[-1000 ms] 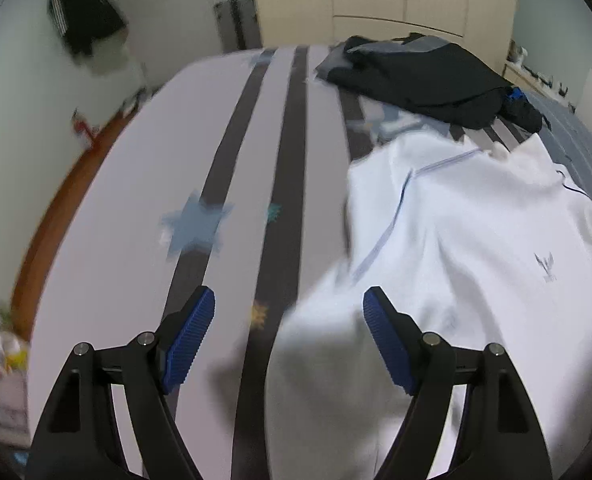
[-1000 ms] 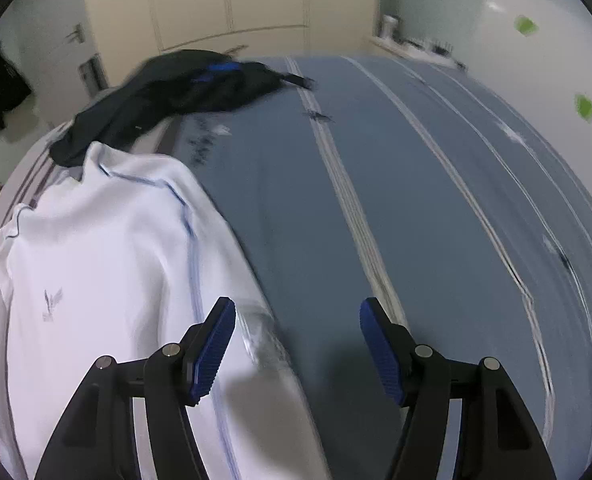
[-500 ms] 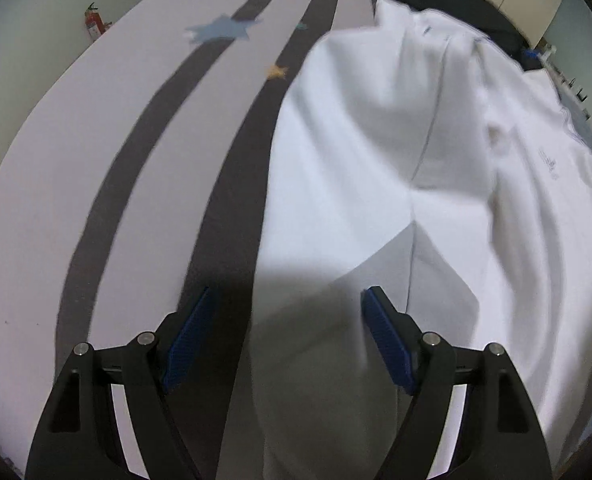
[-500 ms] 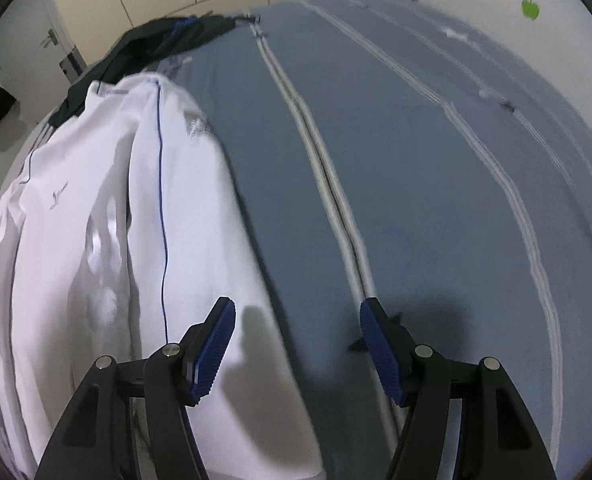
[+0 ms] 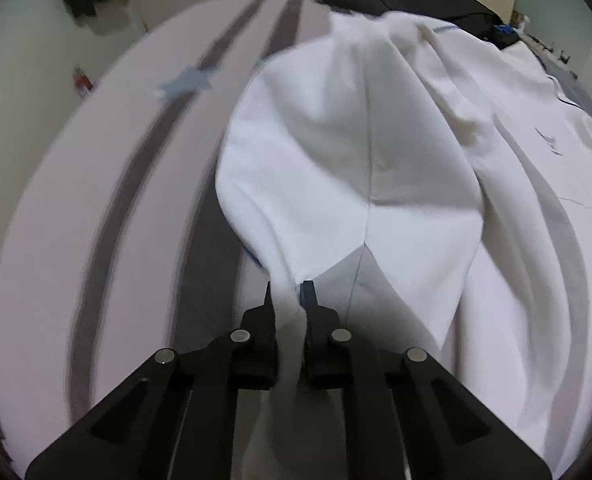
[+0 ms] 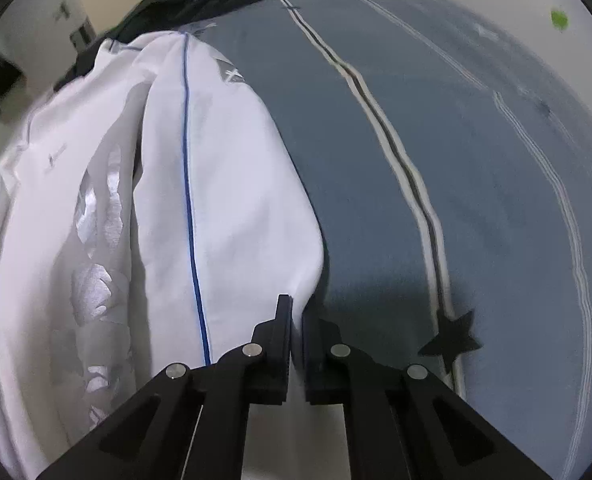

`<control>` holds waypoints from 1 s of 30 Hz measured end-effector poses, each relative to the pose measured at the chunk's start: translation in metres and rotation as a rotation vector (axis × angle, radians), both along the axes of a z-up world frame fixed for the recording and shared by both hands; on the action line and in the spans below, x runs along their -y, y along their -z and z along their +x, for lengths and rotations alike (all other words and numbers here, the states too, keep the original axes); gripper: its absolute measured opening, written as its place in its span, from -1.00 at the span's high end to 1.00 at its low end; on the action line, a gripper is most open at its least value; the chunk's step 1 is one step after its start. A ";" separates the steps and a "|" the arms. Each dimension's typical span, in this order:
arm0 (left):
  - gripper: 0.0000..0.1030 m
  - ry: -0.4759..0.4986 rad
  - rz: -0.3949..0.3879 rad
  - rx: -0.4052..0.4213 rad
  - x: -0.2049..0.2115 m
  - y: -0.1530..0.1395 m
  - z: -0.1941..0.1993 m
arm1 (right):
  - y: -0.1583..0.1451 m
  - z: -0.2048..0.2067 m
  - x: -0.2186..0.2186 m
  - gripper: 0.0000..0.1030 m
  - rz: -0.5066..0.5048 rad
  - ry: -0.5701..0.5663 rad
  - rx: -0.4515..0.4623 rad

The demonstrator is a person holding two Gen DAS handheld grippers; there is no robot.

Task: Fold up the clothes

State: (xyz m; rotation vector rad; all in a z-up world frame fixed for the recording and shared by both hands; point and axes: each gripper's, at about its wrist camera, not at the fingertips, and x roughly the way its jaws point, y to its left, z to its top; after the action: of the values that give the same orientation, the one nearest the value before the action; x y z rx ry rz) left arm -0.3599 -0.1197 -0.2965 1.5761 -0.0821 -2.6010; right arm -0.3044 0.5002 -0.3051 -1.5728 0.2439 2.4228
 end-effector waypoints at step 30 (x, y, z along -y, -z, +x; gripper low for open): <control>-0.15 -0.301 -0.272 -0.018 0.147 -0.044 -0.047 | -0.078 -0.046 -0.095 0.51 0.241 0.246 -0.023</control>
State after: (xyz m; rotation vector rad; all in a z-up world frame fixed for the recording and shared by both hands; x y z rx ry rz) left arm -0.4073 -0.2667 -0.2523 1.3542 -0.1744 -2.2641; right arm -0.3507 0.5950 -0.2271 -1.3274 0.1338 2.1908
